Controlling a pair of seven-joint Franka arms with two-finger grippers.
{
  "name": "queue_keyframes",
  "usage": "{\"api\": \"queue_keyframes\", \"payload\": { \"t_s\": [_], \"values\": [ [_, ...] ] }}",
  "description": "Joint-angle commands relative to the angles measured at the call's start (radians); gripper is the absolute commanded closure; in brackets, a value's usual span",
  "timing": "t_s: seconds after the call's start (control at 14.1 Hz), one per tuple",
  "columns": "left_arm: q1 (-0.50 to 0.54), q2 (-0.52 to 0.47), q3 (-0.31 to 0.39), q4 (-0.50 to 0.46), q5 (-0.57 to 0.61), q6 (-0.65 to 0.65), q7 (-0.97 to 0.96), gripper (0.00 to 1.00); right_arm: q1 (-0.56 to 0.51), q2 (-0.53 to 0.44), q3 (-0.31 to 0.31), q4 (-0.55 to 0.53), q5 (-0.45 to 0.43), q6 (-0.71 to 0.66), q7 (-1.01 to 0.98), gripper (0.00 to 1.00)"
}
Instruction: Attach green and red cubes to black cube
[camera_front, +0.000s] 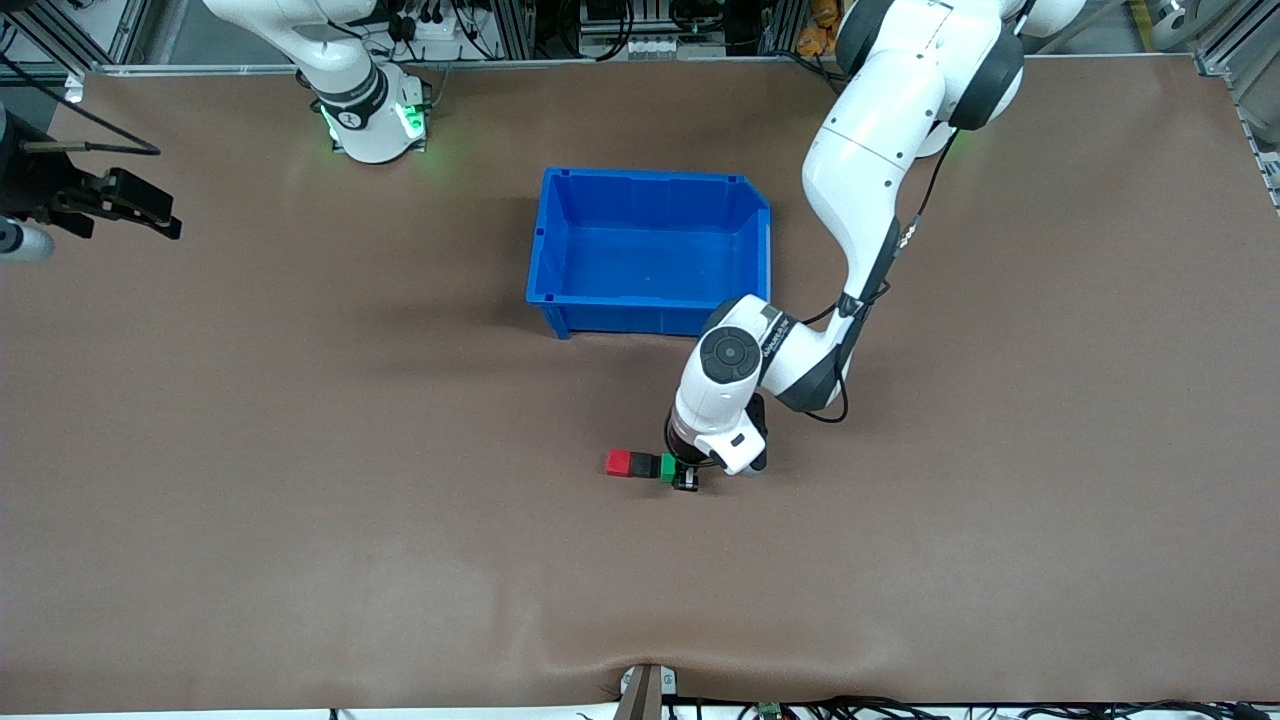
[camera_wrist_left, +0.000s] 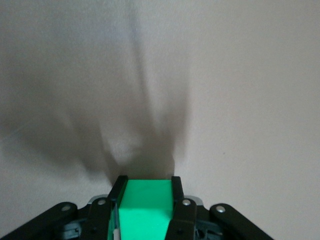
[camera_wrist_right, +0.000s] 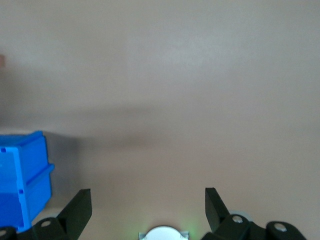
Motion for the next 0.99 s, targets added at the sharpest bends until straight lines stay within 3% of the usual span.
{"api": "queue_keyframes", "payload": {
  "t_s": [0.0,0.14,0.21,0.28,0.35,0.49,0.57,0.71,0.92],
  "values": [
    [-0.018,0.026,0.007,0.036,-0.010,0.014,0.012,1.00,0.016,0.040,-0.041,0.181,-0.006,-0.054,-0.004,0.00],
    [-0.025,0.030,0.007,0.036,-0.010,0.025,0.012,1.00,0.017,0.067,-0.046,0.214,-0.003,-0.085,-0.009,0.00],
    [-0.026,0.032,0.008,0.034,-0.010,0.031,0.020,0.99,0.013,0.062,-0.073,0.212,0.051,-0.108,-0.014,0.00],
    [-0.026,0.032,0.010,0.032,-0.007,0.036,0.037,0.55,0.020,0.051,-0.139,0.208,0.082,-0.139,-0.020,0.00],
    [-0.027,0.033,0.013,0.031,-0.004,0.036,0.056,0.01,0.025,0.051,-0.177,0.206,0.092,-0.140,-0.018,0.00],
    [-0.030,0.035,0.013,0.028,-0.004,0.036,0.069,0.00,0.027,0.050,-0.192,0.191,0.093,-0.139,-0.020,0.00],
    [-0.030,0.032,0.013,0.028,-0.002,0.036,0.069,0.00,0.053,0.047,-0.175,0.192,0.081,-0.139,-0.023,0.00],
    [-0.019,0.012,0.014,0.026,-0.002,0.030,0.067,0.00,0.061,0.031,-0.089,0.189,-0.042,-0.143,-0.018,0.00],
    [0.014,-0.060,0.027,0.014,0.004,-0.010,0.069,0.00,0.034,0.021,-0.052,0.180,-0.055,-0.137,-0.024,0.00]
  ]
}}
